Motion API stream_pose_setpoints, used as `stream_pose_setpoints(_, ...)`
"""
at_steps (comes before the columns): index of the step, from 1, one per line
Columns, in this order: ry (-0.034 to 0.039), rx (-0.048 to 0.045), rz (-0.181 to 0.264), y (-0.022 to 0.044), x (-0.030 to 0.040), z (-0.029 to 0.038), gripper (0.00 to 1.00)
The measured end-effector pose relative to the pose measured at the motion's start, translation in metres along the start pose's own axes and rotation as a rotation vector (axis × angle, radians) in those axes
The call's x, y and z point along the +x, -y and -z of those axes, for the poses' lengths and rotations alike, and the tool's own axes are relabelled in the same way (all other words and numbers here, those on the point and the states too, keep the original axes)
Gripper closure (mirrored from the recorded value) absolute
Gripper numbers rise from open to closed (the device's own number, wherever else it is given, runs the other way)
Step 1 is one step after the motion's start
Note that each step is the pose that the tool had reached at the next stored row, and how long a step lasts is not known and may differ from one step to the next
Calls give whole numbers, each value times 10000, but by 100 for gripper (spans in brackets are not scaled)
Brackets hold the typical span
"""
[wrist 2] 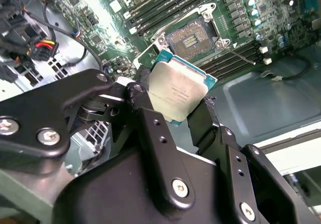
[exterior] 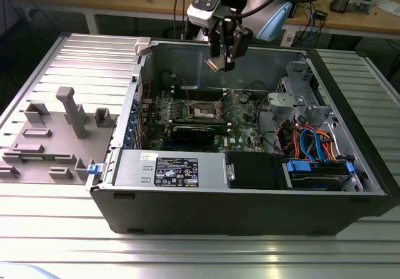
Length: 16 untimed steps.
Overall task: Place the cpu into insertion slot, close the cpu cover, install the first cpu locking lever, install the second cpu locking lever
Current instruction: 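Place the cpu into insertion slot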
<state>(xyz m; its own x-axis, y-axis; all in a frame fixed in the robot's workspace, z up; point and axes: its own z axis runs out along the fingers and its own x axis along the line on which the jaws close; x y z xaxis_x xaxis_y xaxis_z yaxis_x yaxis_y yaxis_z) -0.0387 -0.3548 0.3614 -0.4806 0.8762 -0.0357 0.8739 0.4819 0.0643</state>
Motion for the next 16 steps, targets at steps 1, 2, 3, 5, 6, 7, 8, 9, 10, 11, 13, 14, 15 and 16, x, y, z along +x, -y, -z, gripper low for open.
stream_pose_setpoints(1, 10, 5, -141, 0, 0, -1, 46)
stream_pose_setpoints(2, 15, 9, -226, 0, 0, -1, 46)
stream_pose_setpoints(3, 18, 10, -281, 0, 0, -2, 46)
stream_pose_setpoints(5, 19, 10, -284, 0, 0, -2, 46)
stream_pose_setpoints(6, 19, 10, -285, 0, 0, -2, 46)
stream_pose_setpoints(7, 19, 10, -286, 0, 0, -2, 46)
stream_pose_setpoints(8, 19, 10, -287, 0, 0, -2, 46)
stream_pose_setpoints(9, 20, 11, -300, 0, 0, -3, 46)
stream_pose_setpoints(10, 22, 12, -333, 0, 0, -3, 46)
stream_pose_setpoints(11, 23, 13, -364, 0, 0, -4, 46)
stream_pose_setpoints(13, 35, 19, -540, 0, 0, -6, 46)
stream_pose_setpoints(14, 43, 23, -651, 0, 0, -6, 46)
stream_pose_setpoints(15, 50, 27, -768, 1, 0, -6, 46)
stream_pose_setpoints(16, 56, 31, -868, 0, 0, -7, 46)
